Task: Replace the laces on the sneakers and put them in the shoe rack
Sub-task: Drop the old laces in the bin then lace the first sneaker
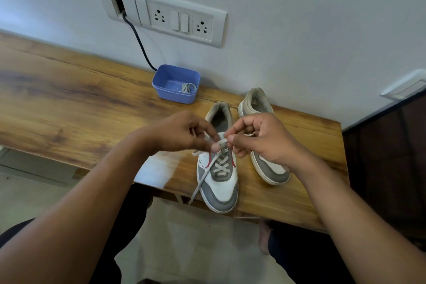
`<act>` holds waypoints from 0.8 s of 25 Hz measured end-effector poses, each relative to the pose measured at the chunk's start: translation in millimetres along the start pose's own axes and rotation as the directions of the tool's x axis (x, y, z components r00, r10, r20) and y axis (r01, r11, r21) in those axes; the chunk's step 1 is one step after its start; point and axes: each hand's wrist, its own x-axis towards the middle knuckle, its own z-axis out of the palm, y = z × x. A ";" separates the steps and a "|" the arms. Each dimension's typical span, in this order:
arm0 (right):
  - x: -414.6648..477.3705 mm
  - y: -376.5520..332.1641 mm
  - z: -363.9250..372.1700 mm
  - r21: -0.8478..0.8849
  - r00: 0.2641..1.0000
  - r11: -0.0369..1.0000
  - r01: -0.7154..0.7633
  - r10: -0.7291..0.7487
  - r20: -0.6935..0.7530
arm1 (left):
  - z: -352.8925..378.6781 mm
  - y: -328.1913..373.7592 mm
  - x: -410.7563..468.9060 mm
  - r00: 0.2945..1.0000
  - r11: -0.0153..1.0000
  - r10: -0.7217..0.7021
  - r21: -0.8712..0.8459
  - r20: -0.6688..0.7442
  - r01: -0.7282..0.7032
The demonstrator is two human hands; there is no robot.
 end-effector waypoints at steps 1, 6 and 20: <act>3.5 -0.3 4.3 0.011 1.000 1.000 0.012 -0.012 -0.004 | 2.4 4.2 1.9 0.999 0.999 0.032 -0.029 -0.033 -0.032; 15.8 -1.5 12.1 -0.026 0.998 0.999 0.041 -0.042 -0.042 | -3.6 -1.9 0.6 0.993 0.996 -0.064 -0.076 -0.101 0.056; 36.4 -2.2 23.5 0.030 0.982 0.998 0.054 -0.047 -0.181 | 3.0 3.9 6.7 0.931 0.932 -0.212 -0.349 -0.296 0.101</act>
